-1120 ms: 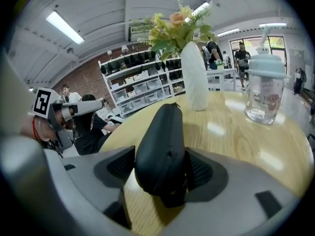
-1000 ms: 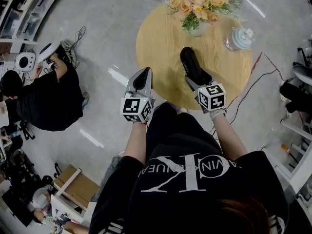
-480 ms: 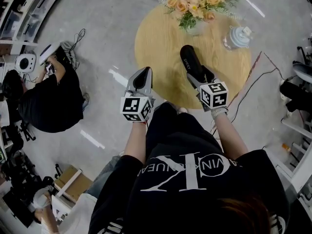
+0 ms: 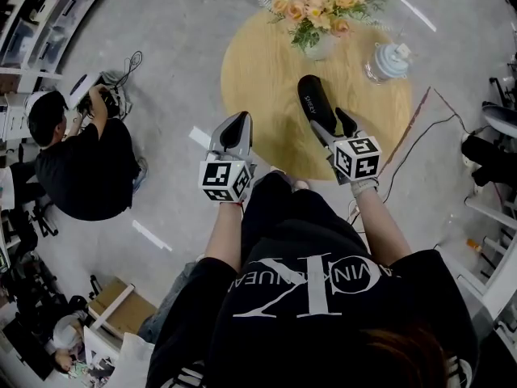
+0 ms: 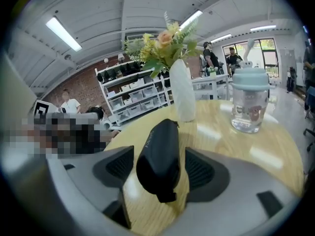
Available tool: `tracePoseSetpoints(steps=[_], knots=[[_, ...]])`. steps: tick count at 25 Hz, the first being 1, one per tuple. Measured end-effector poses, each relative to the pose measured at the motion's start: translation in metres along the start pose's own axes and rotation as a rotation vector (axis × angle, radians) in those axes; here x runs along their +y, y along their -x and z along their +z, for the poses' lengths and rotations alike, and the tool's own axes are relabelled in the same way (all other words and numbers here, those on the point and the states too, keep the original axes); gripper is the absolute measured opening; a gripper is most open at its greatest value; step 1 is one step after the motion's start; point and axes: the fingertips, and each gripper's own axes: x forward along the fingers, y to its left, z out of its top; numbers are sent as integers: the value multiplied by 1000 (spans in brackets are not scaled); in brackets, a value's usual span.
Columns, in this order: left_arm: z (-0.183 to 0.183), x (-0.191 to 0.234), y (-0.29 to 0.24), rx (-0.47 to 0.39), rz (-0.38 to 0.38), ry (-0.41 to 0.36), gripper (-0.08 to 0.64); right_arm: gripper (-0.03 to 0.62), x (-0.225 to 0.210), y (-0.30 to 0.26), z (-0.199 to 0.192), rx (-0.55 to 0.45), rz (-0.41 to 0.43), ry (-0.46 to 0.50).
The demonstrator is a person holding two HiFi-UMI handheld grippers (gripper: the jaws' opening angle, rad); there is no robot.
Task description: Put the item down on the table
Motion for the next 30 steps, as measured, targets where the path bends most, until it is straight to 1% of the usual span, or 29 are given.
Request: tracePoseSetpoints(steps=[7, 8, 10, 13, 16, 20, 25, 30], knots=[[9, -7, 0, -20, -7, -13, 17, 291, -3, 18, 23, -104, -4, 15], [11, -8, 0, -23, -8, -16, 17, 281, -3, 21, 27, -117, -9, 21], [14, -10, 0, -29, -10, -20, 17, 208, -5, 27, 34, -146, -29, 30], [18, -13, -1, -37, -17, -26, 17, 124, -10, 37, 45, -187, -57, 38], [24, -15, -2, -46, -21, -33, 17, 62, -11, 46, 54, -213, -69, 56], [32, -17, -3, -63, -23, -43, 17, 37, -11, 55, 65, -231, -67, 96], [45, -19, -7, -86, -25, -58, 17, 29, -11, 66, 79, -256, -72, 143], [57, -22, -10, -108, -30, -75, 17, 26, -13, 75, 92, -287, -76, 162]])
